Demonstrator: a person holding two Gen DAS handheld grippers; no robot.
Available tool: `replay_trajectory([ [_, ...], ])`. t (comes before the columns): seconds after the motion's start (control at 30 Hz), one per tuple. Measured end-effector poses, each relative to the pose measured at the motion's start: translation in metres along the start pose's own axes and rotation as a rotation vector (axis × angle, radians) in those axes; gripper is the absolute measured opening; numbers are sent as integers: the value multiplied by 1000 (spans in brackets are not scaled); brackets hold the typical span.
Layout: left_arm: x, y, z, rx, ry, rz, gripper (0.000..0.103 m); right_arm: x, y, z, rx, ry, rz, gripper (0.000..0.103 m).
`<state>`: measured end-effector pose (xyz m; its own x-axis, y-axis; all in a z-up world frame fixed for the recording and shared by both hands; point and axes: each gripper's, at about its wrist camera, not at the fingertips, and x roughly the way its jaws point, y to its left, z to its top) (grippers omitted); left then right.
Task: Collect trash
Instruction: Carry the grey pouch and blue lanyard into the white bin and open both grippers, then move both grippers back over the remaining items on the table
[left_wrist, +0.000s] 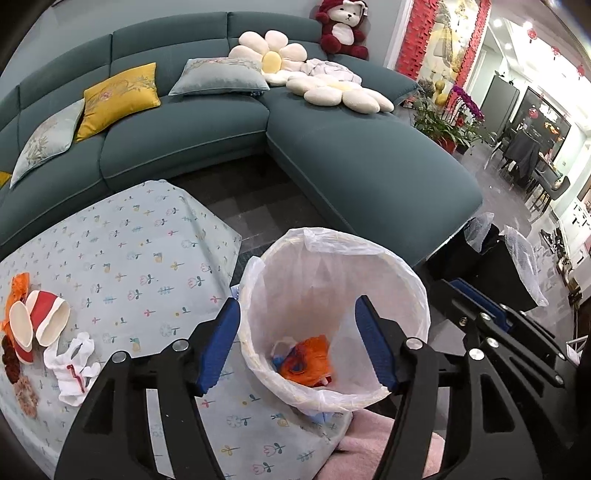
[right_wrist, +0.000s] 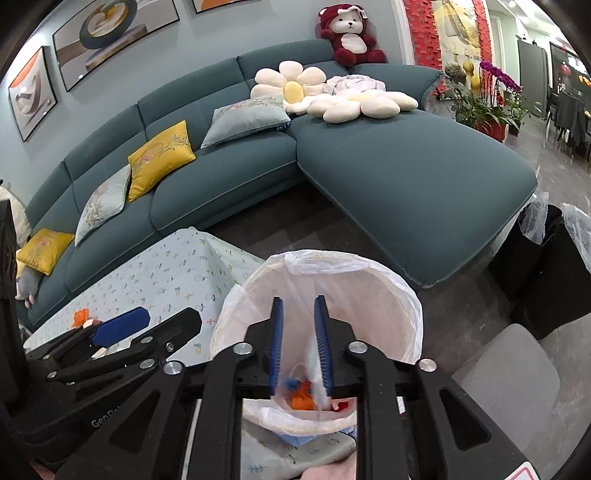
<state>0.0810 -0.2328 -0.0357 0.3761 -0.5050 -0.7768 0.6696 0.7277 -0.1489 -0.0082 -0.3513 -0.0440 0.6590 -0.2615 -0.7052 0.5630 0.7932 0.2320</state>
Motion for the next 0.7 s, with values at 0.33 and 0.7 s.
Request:
replay_trajectory([
  [0.33, -7, 19, -3, -36, -5, 16, 61, -3, 12, -3, -24, 1, -6, 33],
  [0.7, -32, 57, -16, -97, -24, 48, 63, -15, 48, -13, -83, 8, 18, 45],
])
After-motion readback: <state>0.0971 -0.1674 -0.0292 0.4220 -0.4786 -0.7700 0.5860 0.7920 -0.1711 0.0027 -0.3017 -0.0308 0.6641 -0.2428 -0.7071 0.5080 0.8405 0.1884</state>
